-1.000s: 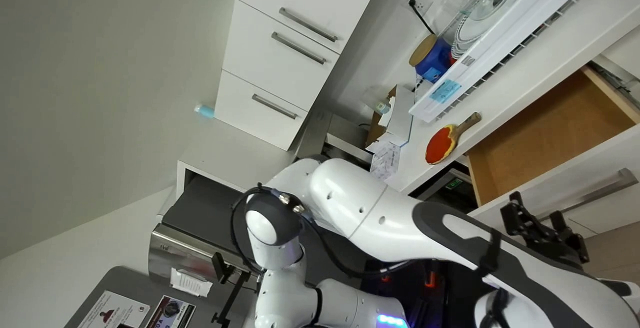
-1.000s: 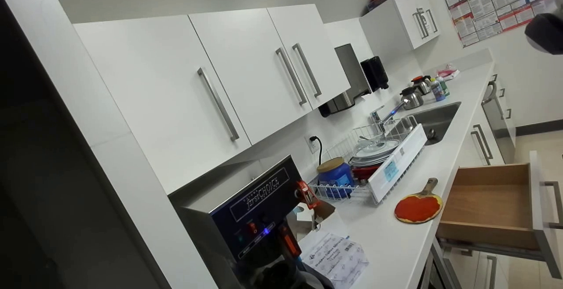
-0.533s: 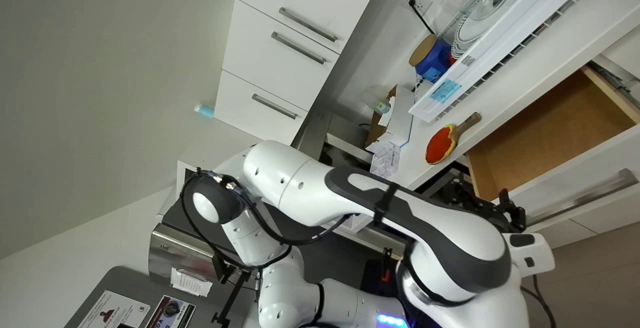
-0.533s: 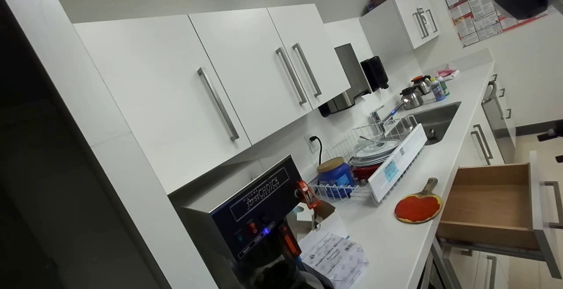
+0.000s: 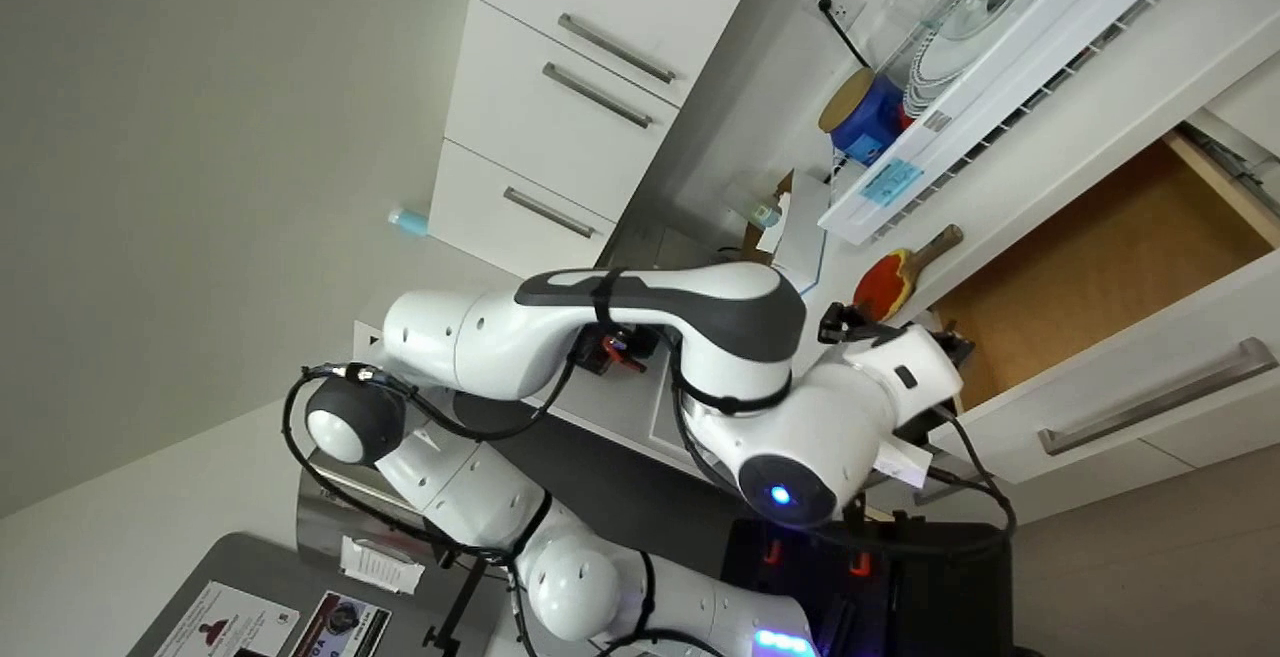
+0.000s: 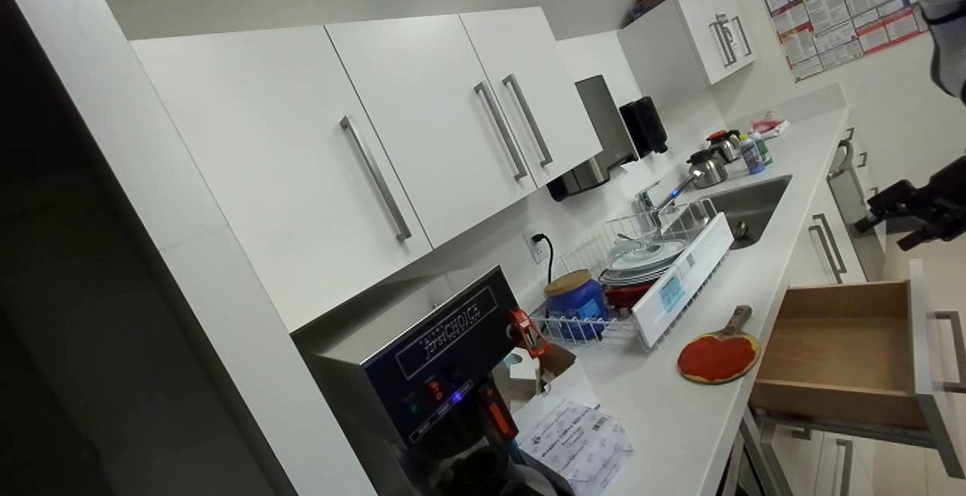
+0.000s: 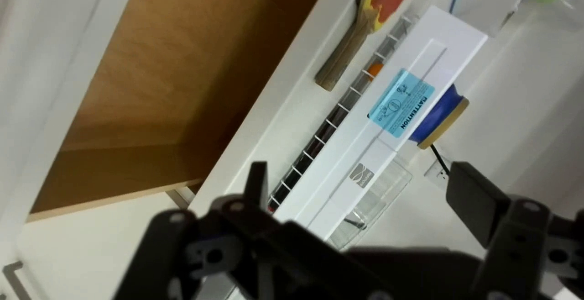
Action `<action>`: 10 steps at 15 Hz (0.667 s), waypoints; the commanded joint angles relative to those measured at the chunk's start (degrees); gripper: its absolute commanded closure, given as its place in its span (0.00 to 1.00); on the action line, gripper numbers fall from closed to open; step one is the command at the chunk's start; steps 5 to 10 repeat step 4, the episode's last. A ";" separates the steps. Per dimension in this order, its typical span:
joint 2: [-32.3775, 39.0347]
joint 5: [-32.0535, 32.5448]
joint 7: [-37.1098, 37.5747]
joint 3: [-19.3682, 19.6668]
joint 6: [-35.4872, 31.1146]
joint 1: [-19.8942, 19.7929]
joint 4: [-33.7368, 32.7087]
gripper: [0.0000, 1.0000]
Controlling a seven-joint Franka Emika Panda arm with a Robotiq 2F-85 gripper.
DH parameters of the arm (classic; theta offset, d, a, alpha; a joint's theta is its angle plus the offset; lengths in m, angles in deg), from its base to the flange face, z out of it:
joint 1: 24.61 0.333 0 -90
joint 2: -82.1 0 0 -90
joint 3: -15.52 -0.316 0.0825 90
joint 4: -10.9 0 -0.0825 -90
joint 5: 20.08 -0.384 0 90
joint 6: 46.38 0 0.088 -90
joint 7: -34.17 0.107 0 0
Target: Open the top drawer.
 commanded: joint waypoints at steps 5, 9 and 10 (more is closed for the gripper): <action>-12.20 17.60 12.82 -10.37 -18.92 1.90 0.74 0.00; -12.20 17.60 12.82 -10.37 -18.92 1.90 0.74 0.00; -12.20 17.60 12.82 -10.37 -18.92 1.90 0.74 0.00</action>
